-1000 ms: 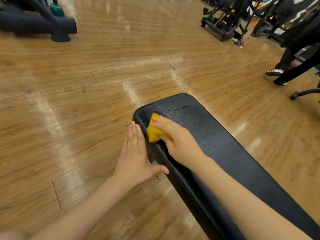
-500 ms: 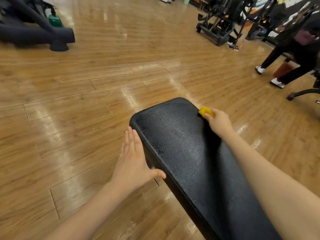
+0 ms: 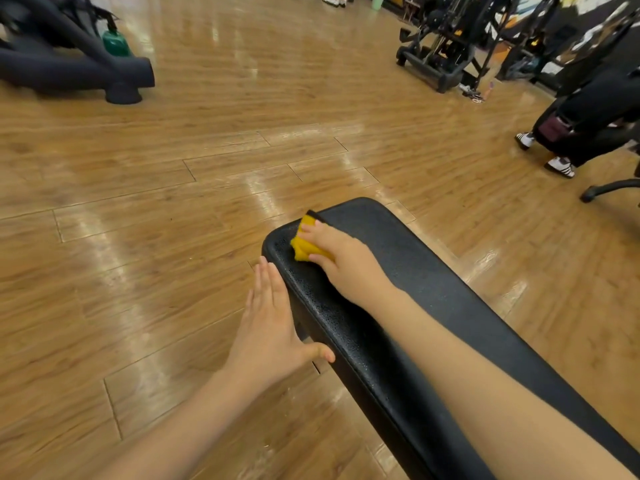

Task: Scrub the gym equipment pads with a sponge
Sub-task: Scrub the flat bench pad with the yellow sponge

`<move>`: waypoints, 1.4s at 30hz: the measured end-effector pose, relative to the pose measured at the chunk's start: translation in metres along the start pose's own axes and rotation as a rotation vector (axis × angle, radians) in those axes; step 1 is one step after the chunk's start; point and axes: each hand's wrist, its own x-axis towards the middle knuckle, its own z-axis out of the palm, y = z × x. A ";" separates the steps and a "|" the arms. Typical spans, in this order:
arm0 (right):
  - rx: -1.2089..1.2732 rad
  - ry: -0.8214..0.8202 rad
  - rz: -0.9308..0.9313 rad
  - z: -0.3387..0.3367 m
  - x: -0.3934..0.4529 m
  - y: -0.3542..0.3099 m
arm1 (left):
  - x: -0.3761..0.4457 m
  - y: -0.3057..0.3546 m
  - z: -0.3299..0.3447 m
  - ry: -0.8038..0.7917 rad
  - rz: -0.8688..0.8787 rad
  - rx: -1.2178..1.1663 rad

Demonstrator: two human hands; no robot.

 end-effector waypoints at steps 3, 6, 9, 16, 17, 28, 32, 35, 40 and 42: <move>0.079 -0.024 -0.035 -0.004 -0.011 0.004 | 0.001 -0.001 0.002 0.001 0.003 -0.012; 0.088 -0.015 0.092 -0.005 0.016 0.007 | 0.000 -0.002 0.003 0.007 0.008 -0.019; 0.018 -0.032 0.137 0.004 0.042 -0.006 | 0.001 -0.001 0.002 0.015 0.013 -0.028; 0.077 -0.033 -0.032 0.006 -0.021 -0.008 | 0.001 -0.001 0.001 0.008 -0.010 -0.009; 0.070 -0.024 -0.023 0.001 -0.033 -0.004 | 0.001 -0.001 0.001 0.008 -0.004 -0.012; 0.095 0.091 0.379 -0.008 0.029 0.034 | -0.001 -0.001 0.001 0.032 0.013 -0.027; 0.008 0.063 0.354 -0.001 0.018 0.015 | -0.001 -0.001 0.001 0.036 0.008 -0.013; 0.043 0.021 0.189 0.002 -0.033 -0.013 | -0.001 0.000 0.001 0.038 -0.001 -0.009; 0.096 0.013 0.125 -0.010 -0.092 -0.006 | 0.000 -0.001 0.003 0.043 -0.010 -0.021; 0.106 0.045 0.182 -0.020 -0.088 0.014 | 0.002 -0.001 0.005 0.061 -0.016 -0.014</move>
